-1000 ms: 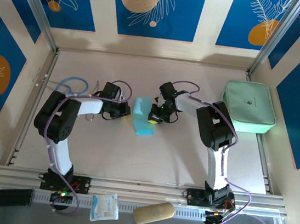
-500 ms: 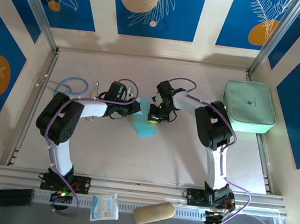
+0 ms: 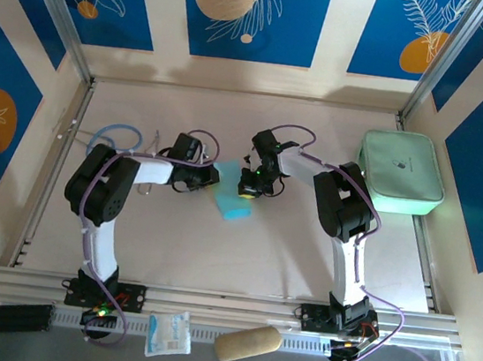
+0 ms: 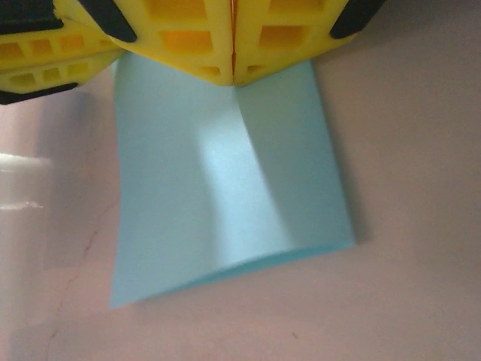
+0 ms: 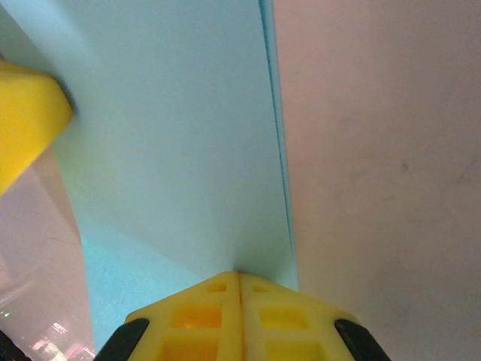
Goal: Fold a paper plane with a square sheet of paper (pick it up from the middle)
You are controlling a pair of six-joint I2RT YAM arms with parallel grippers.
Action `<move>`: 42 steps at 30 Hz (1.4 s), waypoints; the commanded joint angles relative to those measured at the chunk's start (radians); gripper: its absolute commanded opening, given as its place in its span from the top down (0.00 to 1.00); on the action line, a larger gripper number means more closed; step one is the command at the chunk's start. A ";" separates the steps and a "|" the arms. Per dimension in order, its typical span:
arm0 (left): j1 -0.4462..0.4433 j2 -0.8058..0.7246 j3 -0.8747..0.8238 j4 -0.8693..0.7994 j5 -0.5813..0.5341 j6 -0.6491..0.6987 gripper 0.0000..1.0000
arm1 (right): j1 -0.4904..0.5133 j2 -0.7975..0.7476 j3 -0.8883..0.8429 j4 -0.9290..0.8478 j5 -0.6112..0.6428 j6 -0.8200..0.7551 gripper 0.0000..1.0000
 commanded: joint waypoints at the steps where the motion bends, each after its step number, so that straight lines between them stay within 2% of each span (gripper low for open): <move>1: 0.065 0.046 0.005 -0.071 -0.050 0.037 0.91 | -0.023 0.113 -0.059 -0.137 0.231 -0.026 0.92; 5: 0.119 0.046 -0.003 -0.092 -0.045 0.047 0.91 | -0.031 0.112 -0.061 -0.136 0.232 -0.023 0.92; 9: 0.130 -0.002 0.029 -0.133 -0.029 0.068 0.91 | -0.032 0.112 -0.059 -0.137 0.226 -0.022 0.92; 15: 0.084 -0.076 0.048 -0.062 0.090 0.014 0.92 | -0.032 0.116 -0.057 -0.133 0.212 -0.021 0.92; 23: 0.035 -0.006 0.077 0.009 0.117 -0.029 0.92 | -0.032 0.119 -0.064 -0.135 0.218 -0.023 0.92; 29: 0.051 0.094 0.163 -0.064 0.088 0.015 0.91 | -0.033 0.119 -0.069 -0.133 0.231 -0.024 0.92; 42: 0.170 0.205 0.301 -0.269 -0.019 0.156 0.92 | -0.041 0.113 -0.076 -0.126 0.232 -0.018 0.93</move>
